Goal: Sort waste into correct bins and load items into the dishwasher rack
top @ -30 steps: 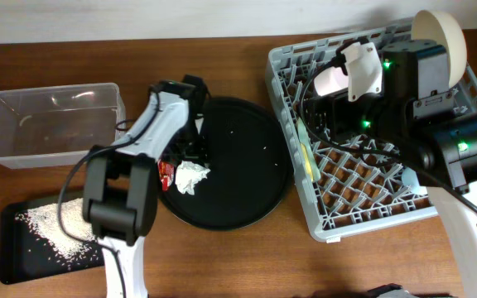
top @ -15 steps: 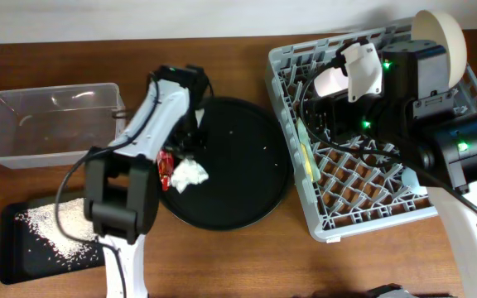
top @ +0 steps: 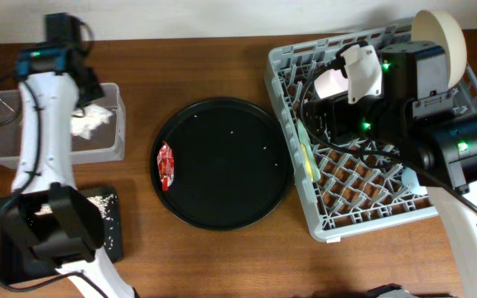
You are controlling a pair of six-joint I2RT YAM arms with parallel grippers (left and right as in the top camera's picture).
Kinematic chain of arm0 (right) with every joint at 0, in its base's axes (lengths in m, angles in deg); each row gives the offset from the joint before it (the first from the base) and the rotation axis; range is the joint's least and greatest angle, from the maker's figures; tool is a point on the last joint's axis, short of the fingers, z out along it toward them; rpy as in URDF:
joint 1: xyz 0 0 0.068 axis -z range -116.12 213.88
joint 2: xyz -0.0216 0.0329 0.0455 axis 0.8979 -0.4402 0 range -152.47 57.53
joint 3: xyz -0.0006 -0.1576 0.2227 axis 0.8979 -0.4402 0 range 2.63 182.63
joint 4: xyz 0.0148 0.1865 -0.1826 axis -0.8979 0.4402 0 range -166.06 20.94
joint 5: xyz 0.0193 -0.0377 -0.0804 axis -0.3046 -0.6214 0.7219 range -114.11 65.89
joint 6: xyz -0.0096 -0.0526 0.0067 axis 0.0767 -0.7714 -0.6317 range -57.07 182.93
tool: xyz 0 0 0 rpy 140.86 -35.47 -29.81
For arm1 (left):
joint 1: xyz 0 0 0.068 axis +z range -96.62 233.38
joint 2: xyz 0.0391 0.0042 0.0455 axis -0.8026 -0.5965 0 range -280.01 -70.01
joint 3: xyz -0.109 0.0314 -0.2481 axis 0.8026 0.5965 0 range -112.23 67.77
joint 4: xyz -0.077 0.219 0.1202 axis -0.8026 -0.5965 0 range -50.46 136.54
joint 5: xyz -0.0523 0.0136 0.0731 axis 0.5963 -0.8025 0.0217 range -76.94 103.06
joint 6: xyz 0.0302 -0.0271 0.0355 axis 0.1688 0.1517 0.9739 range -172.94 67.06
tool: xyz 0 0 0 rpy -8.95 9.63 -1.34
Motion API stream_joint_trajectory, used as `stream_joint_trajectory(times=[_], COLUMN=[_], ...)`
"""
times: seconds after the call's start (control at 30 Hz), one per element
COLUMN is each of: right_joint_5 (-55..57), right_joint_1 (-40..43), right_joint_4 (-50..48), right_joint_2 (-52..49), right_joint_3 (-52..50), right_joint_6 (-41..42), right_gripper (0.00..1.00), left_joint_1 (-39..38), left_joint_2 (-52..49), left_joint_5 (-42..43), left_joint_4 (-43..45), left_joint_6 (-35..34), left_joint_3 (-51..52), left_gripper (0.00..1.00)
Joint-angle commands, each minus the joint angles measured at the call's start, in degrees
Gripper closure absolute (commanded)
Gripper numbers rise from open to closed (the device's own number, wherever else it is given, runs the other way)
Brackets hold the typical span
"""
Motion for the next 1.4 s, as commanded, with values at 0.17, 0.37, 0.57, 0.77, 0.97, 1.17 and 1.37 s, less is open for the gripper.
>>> stream_joint_trajectory(times=[0.17,0.37,0.57,0.77,0.97,1.17,1.37], right_joint_5=[0.09,0.13,0.13,0.31,0.28,0.28,0.28], right_joint_1=[-0.31,-0.31,-0.31,-0.28,-0.31,-0.31,-0.31], right_joint_4=[2.14,2.82,2.82,2.84,3.10,3.54,4.79], right_joint_2=[-0.15,-0.15,-0.15,-0.15,-0.15,-0.15,-0.15], right_joint_3=[0.35,0.35,0.35,0.35,0.35,0.35,0.35], right_joint_6=[0.02,0.00,0.02,0.02,0.02,0.02,0.02], right_gripper=[0.02,0.02,0.02,0.02,0.02,0.02,0.02], left_joint_1=[5.09,0.87,-9.99,-17.38,-18.51,-18.75,-19.91], left_joint_2=[-1.20,0.66,0.63,0.63,0.63,0.61,0.61], left_joint_5=[7.65,21.55,19.19,16.44,16.37,17.31,19.37], left_joint_4=[-1.09,-12.66,-17.03,-12.39,-3.43,1.73,7.17], left_joint_6=[7.69,8.68,8.50,3.82,2.08,2.10,2.10], left_joint_3=[-0.31,-0.37,4.04,17.81,29.88,31.54,34.73], left_gripper=[0.05,0.16,0.17,0.22,0.25,0.40,0.51])
